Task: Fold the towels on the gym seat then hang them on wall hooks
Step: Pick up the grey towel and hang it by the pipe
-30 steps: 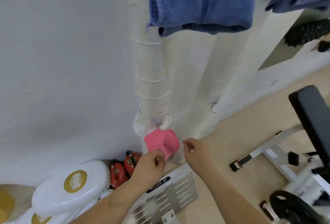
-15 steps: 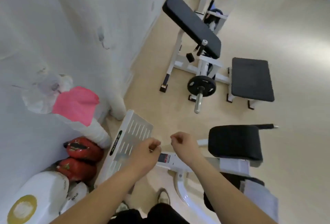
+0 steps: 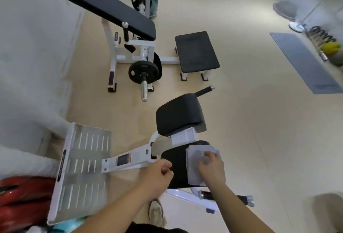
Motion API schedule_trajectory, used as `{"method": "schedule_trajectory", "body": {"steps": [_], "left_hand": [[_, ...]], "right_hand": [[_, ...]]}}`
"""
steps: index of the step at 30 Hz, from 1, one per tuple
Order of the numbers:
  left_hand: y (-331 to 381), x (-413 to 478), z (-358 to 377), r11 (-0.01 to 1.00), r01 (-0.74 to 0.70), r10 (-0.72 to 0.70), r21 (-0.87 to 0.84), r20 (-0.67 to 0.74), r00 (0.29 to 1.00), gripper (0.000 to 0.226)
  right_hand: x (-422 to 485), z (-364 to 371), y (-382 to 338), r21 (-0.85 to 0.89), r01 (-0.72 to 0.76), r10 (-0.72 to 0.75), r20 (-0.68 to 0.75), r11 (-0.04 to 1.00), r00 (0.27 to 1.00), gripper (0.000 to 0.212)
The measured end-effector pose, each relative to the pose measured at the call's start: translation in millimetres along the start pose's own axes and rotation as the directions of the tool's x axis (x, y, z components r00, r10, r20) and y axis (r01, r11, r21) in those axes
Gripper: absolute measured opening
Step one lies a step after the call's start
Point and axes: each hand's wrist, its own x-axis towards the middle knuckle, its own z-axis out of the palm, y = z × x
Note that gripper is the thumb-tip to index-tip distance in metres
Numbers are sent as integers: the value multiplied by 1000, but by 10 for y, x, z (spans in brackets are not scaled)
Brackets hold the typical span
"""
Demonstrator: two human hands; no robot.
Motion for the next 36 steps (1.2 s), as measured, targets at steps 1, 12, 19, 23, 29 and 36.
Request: {"method": "schedule_trajectory", "body": {"steps": [1, 12, 19, 23, 29, 36], "left_hand": [[51, 14, 108, 1000, 3, -3, 6, 23, 1000, 31], [79, 68, 408, 992, 90, -94, 87, 33, 995, 32], [88, 70, 406, 996, 76, -76, 52, -1, 997, 28], [174, 46, 318, 998, 48, -53, -46, -96, 994, 31], [246, -126, -366, 926, -232, 344, 298, -415, 842, 82], [-61, -526, -1329, 948, -190, 282, 257, -396, 874, 46]], "right_hand": [[78, -31, 162, -13, -56, 57, 38, 998, 998, 42], [376, -72, 729, 179, -332, 296, 202, 926, 934, 36], [141, -117, 418, 531, -290, 225, 185, 796, 957, 37], [-41, -246, -37, 435, 46, -113, 128, 899, 985, 27], [-237, -474, -845, 181, 573, -597, 344, 799, 725, 17], [-672, -114, -2051, 317, 657, -722, 415, 685, 553, 49]]}}
